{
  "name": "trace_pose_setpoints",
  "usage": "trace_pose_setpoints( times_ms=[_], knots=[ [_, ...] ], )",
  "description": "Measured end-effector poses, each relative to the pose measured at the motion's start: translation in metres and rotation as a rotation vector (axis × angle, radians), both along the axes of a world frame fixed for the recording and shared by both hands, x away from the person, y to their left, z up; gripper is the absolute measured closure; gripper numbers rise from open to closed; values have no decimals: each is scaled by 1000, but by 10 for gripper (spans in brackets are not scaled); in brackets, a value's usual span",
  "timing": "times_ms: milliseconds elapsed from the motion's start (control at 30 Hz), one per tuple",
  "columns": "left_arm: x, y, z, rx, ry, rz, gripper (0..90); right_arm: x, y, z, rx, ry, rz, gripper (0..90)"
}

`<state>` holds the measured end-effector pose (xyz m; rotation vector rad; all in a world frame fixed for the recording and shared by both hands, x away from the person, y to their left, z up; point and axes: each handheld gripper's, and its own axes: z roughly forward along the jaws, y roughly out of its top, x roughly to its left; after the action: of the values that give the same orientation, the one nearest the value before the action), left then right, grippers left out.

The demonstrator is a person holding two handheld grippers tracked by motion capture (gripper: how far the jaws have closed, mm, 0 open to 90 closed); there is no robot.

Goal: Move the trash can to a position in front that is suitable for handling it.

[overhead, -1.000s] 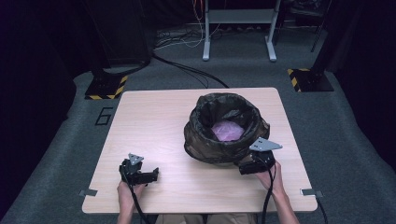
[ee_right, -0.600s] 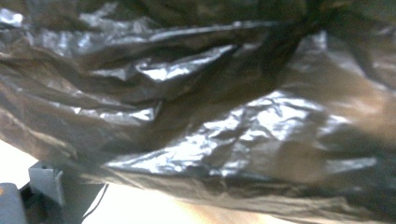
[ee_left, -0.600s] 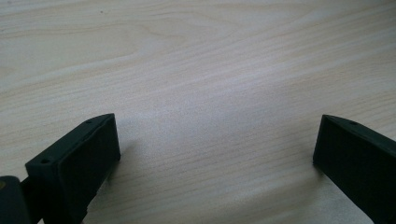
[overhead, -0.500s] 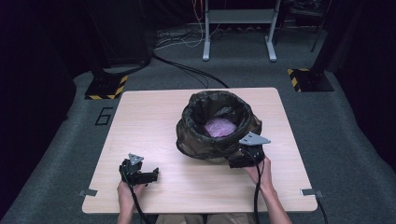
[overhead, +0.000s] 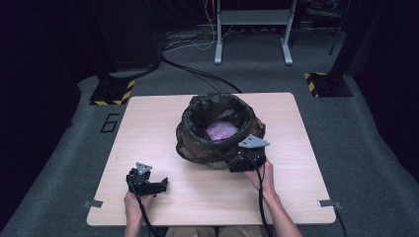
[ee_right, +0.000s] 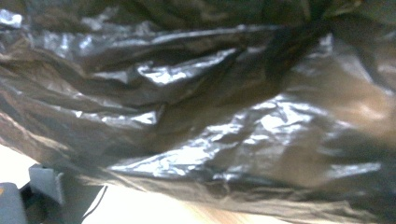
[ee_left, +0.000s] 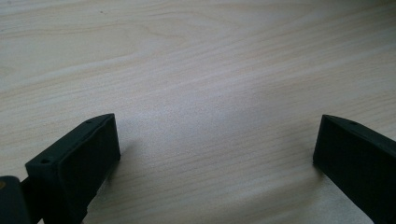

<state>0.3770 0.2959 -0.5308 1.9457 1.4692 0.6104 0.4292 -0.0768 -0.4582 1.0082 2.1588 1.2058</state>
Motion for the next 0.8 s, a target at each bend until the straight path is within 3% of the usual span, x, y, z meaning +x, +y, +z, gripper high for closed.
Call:
trace_pose_setpoints(
  times_ms=[333, 467, 633, 800],
  knots=[
    [0, 0, 0, 0, 0, 1, 2, 19, 32, 2, -6, 25, -11, 0],
    [0, 0, 0, -1, 2, -1, 1, 22, 39, 3, -14, 31, 13, 1],
    [0, 0, 0, -2, 2, -7, 1, 1, 20, 1, 3, 31, 45, 22],
    [2, 1, 0, 0, 0, -27, 0, -27, -10, -7, -2, 35, 33, 36]
  ],
)
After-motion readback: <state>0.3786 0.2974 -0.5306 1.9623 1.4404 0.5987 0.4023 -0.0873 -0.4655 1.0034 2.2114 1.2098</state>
